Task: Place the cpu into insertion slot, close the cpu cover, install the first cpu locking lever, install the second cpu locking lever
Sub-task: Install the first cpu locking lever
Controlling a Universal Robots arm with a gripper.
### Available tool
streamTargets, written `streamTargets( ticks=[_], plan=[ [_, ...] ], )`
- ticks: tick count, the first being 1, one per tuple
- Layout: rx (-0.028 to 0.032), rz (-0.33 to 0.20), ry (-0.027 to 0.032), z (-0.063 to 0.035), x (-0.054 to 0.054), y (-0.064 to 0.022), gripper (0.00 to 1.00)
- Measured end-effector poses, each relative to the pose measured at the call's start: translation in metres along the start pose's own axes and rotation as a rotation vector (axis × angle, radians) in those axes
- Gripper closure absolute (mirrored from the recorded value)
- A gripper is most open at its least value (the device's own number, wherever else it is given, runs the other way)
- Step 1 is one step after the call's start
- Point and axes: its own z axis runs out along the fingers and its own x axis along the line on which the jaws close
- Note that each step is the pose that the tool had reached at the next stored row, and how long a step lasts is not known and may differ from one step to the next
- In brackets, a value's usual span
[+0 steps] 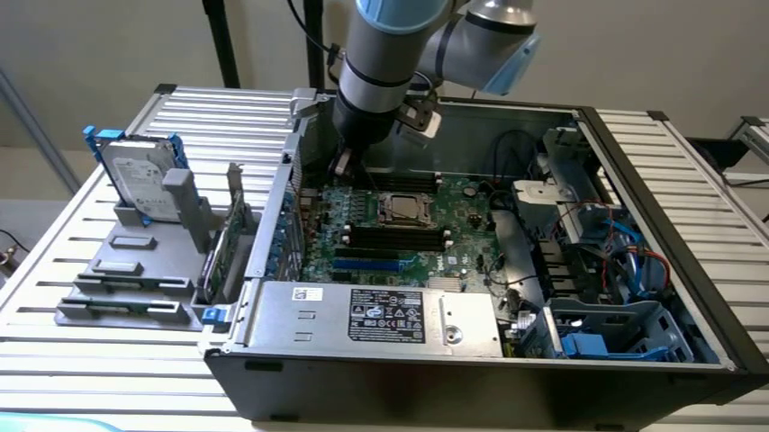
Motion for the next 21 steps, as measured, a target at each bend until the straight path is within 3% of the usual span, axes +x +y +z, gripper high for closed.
streamTargets(
  ticks=[8, 11, 18, 19, 21],
  plan=[
    [-0.0145, 0.093, 0.0392, 0.0001, -0.0002, -0.0006, 0.89],
    [-0.0144, 0.118, 0.0609, 0.0, -0.0005, -0.0013, 0.89],
    [-0.0088, 0.169, 0.1187, 0.0, -0.0011, -0.0035, 0.89],
    [-0.0081, 0.175, 0.1257, 0.0, -0.0012, -0.0036, 0.89],
    [-0.0084, 0.184, 0.1326, 0.0, -0.0011, -0.0036, 0.89]
  ],
)
